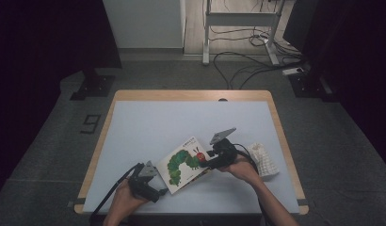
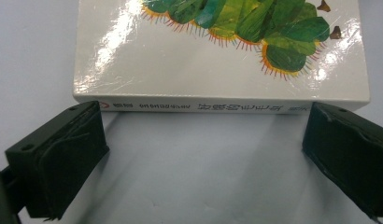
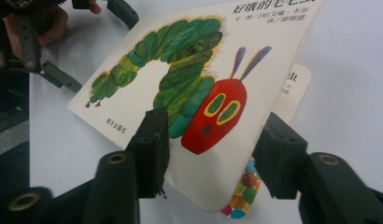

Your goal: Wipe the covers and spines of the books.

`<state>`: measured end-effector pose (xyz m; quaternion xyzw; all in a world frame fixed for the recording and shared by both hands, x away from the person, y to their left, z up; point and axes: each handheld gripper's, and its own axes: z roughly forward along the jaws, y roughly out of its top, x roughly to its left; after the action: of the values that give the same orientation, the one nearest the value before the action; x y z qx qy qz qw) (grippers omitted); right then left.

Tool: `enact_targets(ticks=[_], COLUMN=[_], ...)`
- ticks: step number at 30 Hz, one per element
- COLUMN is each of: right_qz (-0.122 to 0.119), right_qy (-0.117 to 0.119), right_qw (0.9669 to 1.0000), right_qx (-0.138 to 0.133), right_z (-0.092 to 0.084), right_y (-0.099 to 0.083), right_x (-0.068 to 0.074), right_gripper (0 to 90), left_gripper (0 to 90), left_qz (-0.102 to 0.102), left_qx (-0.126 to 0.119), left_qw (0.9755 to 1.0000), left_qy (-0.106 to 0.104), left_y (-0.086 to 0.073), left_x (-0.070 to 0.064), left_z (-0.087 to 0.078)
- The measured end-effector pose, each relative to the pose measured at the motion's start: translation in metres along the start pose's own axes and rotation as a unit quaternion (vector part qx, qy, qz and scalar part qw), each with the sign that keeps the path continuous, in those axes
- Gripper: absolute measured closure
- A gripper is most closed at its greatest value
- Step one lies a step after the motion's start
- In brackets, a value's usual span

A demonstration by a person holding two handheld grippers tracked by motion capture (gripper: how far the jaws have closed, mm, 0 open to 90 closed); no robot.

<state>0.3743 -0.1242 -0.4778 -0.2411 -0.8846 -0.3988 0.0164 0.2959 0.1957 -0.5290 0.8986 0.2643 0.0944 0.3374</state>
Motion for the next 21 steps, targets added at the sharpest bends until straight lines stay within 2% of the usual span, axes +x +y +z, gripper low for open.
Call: enact_targets(ticks=[8,12,21], right_qz=[-0.003,-0.008,-0.008], right_qy=[0.002,-0.001,-0.007], right_qw=[0.9999,0.9998,0.9996], right_qx=[-0.013,-0.020,-0.028], right_z=[-0.006,-0.008,-0.009], right_y=[-0.007,-0.012,-0.019], right_x=[0.000,0.001,0.004], right_gripper=[59.4,62.2,63.7], left_gripper=[0.0,0.0,0.0], left_qz=[-0.006,-0.017,-0.035], left_qx=[0.001,0.010,-0.008], left_qw=[1.0000,0.9996,0.9994], left_qy=[0.004,0.018,0.002], left_y=[0.000,0.001,0.004], left_x=[0.000,0.003,0.007], left_z=[-0.001,-0.005,-0.014])
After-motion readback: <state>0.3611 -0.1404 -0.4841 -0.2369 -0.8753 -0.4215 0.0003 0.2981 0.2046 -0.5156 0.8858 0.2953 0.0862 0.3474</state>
